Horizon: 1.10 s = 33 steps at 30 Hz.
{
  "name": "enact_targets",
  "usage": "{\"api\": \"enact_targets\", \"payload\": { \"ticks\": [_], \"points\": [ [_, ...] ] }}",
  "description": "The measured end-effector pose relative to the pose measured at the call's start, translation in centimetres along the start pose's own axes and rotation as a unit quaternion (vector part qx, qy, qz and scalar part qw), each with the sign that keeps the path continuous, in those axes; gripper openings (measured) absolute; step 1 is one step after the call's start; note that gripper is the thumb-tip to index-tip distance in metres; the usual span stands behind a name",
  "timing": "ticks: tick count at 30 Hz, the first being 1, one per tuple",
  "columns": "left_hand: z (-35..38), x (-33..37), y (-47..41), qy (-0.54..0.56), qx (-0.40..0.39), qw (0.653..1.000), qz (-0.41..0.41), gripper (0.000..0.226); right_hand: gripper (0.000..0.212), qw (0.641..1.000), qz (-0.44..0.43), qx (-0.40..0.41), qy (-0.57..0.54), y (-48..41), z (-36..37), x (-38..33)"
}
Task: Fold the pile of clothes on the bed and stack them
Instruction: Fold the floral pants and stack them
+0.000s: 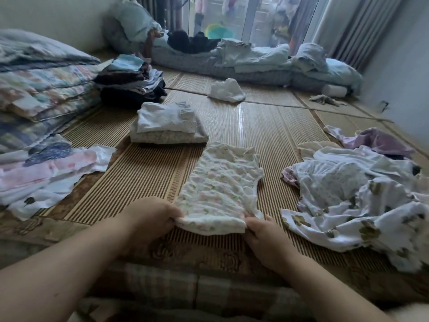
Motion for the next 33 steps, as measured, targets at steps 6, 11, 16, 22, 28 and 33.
{"api": "enact_targets", "payload": {
  "ticks": [6, 11, 16, 22, 28, 33],
  "points": [
    [-3.2, 0.7, 0.5, 0.409, -0.084, 0.908, -0.009, 0.027, 0.017, 0.923, 0.061, 0.001, -0.379, 1.9, -2.4, -0.3],
    [-4.5, -1.4, -2.3, 0.543, 0.004, 0.834, -0.098, 0.020, 0.026, 0.902, 0.068, 0.080, -0.420, -1.3, -6.2, -1.1],
    [-2.6, -6.3, -4.7, 0.488, 0.140, 0.813, -0.285, 0.030, 0.029, 0.926, 0.142, 0.093, -0.338, -8.0, -5.9, 0.5],
    [0.4, -8.4, -4.0, 0.330, -0.076, 0.870, -0.358, 0.079, 0.061, 0.936, 0.263, 0.009, -0.236, -8.3, -2.4, 3.0],
    [2.4, -3.6, -3.4, 0.537, -0.166, 0.797, -0.220, 0.118, 0.037, 0.956, 0.269, -0.005, -0.114, -7.2, -0.6, 2.5],
    [2.2, -2.1, -3.2, 0.638, -0.092, 0.740, -0.193, 0.128, 0.047, 0.944, 0.192, 0.059, -0.263, -7.0, -1.2, 1.4]
  ]
}}
Point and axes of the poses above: each hand's wrist, its own y-axis away from the middle knuckle, its own z-axis out of the palm, x = y × z, the point moved 7 cm from there along -y, towards the middle knuckle, and after that the axes turned 7 degrees about -y, right-handed, at the moved point
